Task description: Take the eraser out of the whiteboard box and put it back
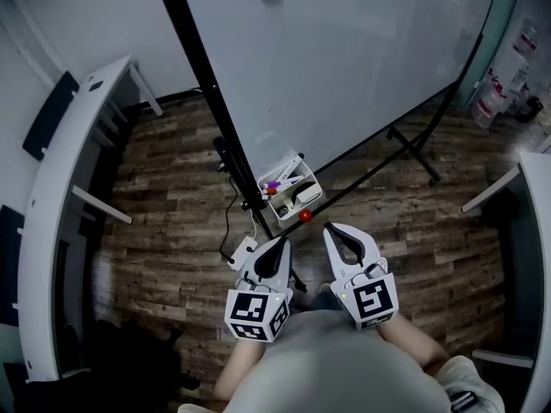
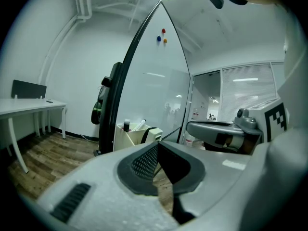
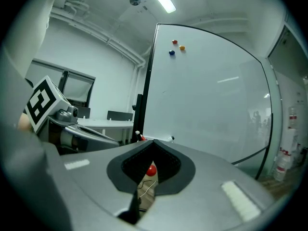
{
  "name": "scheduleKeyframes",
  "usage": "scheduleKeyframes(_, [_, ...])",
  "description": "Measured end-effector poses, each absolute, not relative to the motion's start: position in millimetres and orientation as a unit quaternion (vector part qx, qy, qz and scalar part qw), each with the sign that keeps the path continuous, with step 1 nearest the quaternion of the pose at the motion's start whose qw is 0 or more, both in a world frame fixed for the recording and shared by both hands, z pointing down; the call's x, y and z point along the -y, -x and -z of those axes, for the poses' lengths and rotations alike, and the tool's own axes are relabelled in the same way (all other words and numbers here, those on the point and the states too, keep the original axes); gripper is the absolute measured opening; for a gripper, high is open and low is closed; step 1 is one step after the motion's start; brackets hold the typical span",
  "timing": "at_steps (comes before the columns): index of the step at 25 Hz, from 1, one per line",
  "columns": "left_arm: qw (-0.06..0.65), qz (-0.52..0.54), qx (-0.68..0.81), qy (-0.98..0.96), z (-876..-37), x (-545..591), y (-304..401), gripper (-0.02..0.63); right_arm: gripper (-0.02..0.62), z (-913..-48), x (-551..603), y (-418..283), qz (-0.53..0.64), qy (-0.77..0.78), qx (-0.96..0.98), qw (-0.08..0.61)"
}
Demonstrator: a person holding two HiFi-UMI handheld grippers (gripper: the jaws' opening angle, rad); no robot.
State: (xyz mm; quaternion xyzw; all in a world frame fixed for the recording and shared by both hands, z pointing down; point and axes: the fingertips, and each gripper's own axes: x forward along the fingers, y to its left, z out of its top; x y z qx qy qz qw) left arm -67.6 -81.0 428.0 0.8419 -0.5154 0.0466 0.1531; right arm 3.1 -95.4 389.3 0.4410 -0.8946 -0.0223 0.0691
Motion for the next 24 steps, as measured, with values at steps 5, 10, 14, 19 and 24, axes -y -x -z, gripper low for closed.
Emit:
scheduleKeyframes(5, [0.153,-0.046,0.513,-0.843,-427.3,76.7,63.8,0.001,0.005,-393.4,89.1,-7.2,0.01,-0.445,0.892,0.076])
scheduleKeyframes(10, [0.153,-0.048,0.513,-0.843,-428.0,72.3,61.1,0.0,0.005,-393.7,86.4,-9.5,0.009,-0.444,0.893,0.074])
scheduleKeyframes(14, [0.153,-0.047,0.516,-0.841,-428.7,71.6,62.2,0.0,0.005,-393.9,85.9,-8.5,0.006,-0.442,0.894,0.073])
scheduleKeyframes(19, [0.153,-0.046,0.517,-0.841,-428.5,70.8,63.9,0.0,0.005,-390.5,86.3,-6.7,0.023,-0.439,0.896,0.067])
scheduleKeyframes(24, [0.151,-0.045,0.517,-0.841,-426.6,70.6,65.6,0.0,0.005,-393.2,84.6,-5.9,0.0,-0.443,0.893,0.077])
